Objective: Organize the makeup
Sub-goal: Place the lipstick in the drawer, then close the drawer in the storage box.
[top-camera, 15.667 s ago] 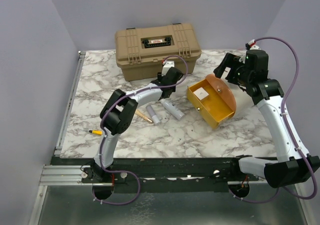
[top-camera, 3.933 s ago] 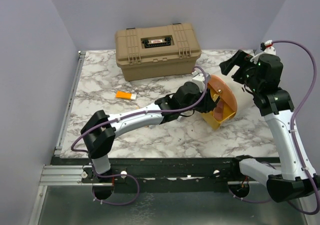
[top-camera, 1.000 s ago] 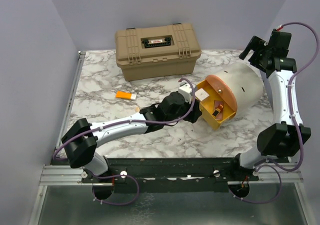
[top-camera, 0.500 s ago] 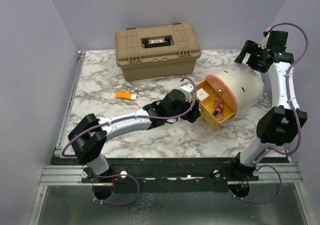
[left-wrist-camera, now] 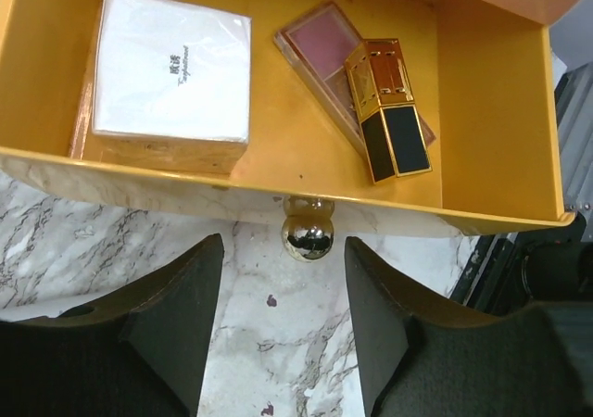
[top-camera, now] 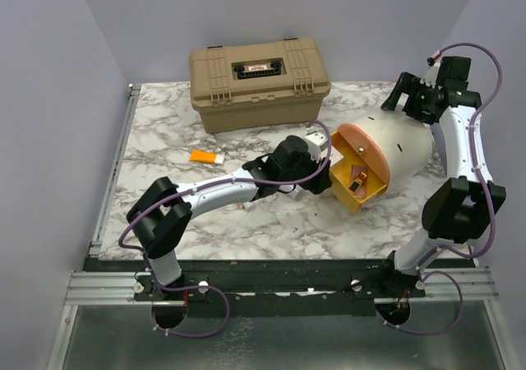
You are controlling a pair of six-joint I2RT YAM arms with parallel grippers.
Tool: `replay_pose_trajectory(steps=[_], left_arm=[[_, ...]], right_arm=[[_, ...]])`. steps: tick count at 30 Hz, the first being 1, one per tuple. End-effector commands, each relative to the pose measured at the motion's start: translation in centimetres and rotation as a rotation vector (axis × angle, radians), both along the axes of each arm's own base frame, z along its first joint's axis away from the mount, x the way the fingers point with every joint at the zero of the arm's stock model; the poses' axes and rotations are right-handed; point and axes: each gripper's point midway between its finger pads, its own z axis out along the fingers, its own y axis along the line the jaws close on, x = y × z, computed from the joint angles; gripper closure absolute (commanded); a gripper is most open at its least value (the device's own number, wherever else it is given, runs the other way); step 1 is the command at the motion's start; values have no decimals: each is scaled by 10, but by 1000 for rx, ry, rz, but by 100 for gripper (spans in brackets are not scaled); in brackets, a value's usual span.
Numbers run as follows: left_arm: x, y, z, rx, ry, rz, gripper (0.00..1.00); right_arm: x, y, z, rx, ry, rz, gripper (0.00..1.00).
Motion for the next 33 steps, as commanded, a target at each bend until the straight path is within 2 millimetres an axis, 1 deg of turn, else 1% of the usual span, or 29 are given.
replay_pose_trajectory(steps=[1, 4, 6, 9, 13, 15, 17, 19, 24, 25, 30, 33], left_arm=[[-3, -9, 2, -17, 2, -58, 45], [-6, -11, -5, 6, 17, -89, 47], [-4, -8, -10, 20, 23, -69, 49], [-4, -10, -11, 4, 29, -64, 51], [-1, -13, -7, -4, 18, -61, 52], [1, -14, -3, -14, 11, -53, 58], [3, -15, 2, -30, 12, -37, 61], [5, -17, 6, -45, 15, -23, 66], [5, -24, 11, -90, 30, -25, 66], [7, -27, 7, -95, 49, -19, 66], [8, -31, 7, -112, 58, -10, 66], [9, -33, 7, -120, 63, -6, 66]], right_arm=[[-24, 2, 4, -2, 15, 15, 2], [-28, 11, 6, 26, -5, 39, 2], [-29, 10, 6, 23, -8, 36, 2], [-30, 6, 5, 2, 3, 23, 2], [-29, 6, 3, 9, 8, 19, 2], [-28, 6, 2, 12, 7, 20, 2], [-27, 6, -1, 10, 13, 18, 2], [-28, 4, -4, 6, 28, 15, 2], [-30, -5, -12, -26, 69, -23, 2], [-29, -6, -8, -29, 65, -29, 3], [-29, -4, -4, -21, 53, -28, 3], [-29, 0, -6, -2, 51, -15, 3]])
